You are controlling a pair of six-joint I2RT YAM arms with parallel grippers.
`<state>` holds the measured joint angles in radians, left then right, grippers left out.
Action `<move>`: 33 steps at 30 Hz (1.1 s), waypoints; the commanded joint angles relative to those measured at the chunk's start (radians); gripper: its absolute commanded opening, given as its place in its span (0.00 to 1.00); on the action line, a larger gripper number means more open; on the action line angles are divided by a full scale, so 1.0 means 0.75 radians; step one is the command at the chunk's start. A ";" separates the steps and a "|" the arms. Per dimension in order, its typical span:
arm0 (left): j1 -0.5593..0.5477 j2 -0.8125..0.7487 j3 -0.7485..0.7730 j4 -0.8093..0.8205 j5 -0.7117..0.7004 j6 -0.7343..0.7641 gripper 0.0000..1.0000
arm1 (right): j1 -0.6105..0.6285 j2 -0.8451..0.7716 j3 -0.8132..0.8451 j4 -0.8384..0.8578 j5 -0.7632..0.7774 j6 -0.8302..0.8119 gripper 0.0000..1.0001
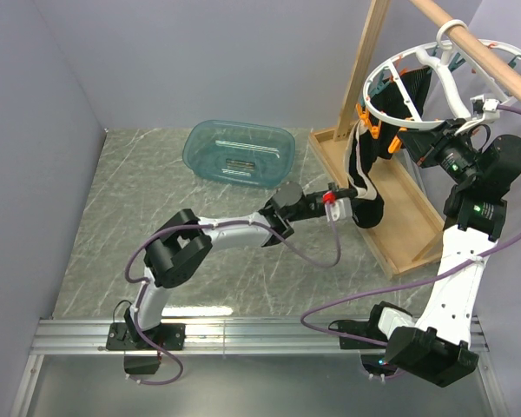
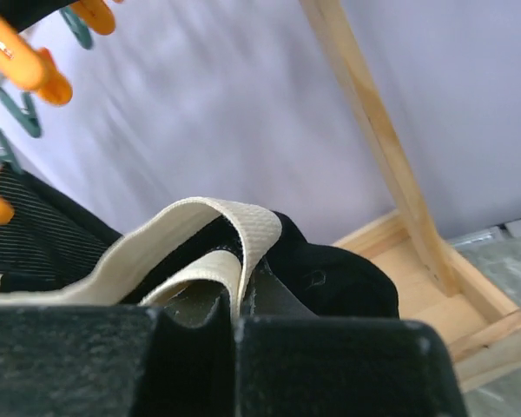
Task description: Clip the underwear to the hanger
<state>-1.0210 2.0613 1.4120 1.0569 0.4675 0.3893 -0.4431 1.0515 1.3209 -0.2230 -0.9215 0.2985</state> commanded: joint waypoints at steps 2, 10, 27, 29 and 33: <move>0.013 -0.092 0.207 -0.524 0.076 -0.098 0.00 | 0.002 0.001 0.024 0.009 -0.070 -0.005 0.00; 0.036 -0.053 0.467 -0.750 0.007 -0.206 0.00 | 0.004 -0.011 0.000 0.009 -0.080 0.029 0.00; -0.013 0.182 0.786 -0.863 -0.141 0.033 0.00 | 0.014 -0.009 0.033 -0.085 -0.062 -0.009 0.00; -0.013 0.197 0.803 -0.859 -0.149 0.033 0.00 | 0.020 -0.011 0.037 -0.128 -0.048 -0.064 0.00; -0.015 0.213 0.838 -0.841 -0.149 0.025 0.00 | 0.053 -0.017 0.031 -0.198 -0.005 -0.175 0.00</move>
<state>-1.0267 2.2333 1.9705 0.3882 0.3683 0.3904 -0.4343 1.0515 1.3228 -0.2779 -0.8970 0.2409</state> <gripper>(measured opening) 0.040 0.168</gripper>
